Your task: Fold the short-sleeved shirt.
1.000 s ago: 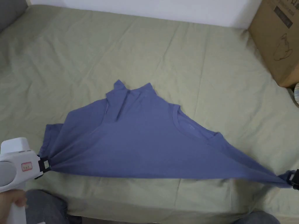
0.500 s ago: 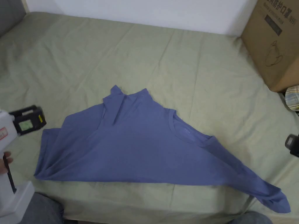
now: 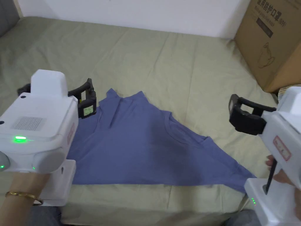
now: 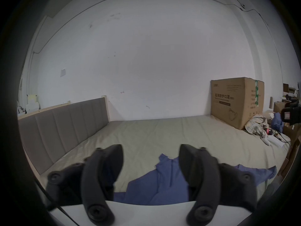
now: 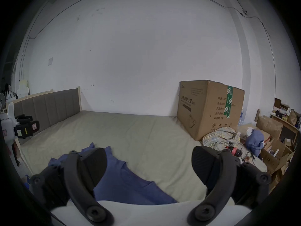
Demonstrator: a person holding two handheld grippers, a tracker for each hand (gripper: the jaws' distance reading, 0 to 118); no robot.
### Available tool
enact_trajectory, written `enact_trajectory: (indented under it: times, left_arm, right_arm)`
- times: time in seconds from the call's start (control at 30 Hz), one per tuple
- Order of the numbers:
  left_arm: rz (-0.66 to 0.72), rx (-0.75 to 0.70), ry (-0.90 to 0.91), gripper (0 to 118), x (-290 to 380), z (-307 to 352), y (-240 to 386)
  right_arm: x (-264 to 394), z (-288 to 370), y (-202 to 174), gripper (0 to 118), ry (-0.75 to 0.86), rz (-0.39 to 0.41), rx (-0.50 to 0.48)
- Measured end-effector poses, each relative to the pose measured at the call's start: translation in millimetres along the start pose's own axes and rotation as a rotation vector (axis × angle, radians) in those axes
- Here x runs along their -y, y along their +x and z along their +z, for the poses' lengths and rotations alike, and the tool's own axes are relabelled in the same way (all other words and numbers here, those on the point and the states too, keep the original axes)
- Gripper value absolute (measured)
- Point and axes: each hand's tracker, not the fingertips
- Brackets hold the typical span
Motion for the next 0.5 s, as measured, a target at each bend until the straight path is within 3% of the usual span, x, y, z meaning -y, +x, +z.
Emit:
enact_trajectory:
  times: [0.03,0.1,0.17,0.2,0.5]
  left_arm:
    - [0.004,0.012,-0.005,56,2,1,2]
    - [0.016,0.025,-0.013,25,3,4,7]
    - [0.025,0.029,-0.018,4,6,5,11]
    - [0.028,0.029,-0.016,0,8,6,11]
    - [0.053,0.045,-0.046,0,10,8,13]
  right_arm:
    - [3,0,-4,95,-0.003,-0.005,-0.004]
    - [8,1,-8,57,-0.004,-0.009,-0.013]
    - [10,3,-11,12,0.0,-0.031,-0.02]
    - [11,3,-11,2,-0.001,-0.039,-0.025]
    - [17,4,-6,0,-0.009,-0.073,-0.024]
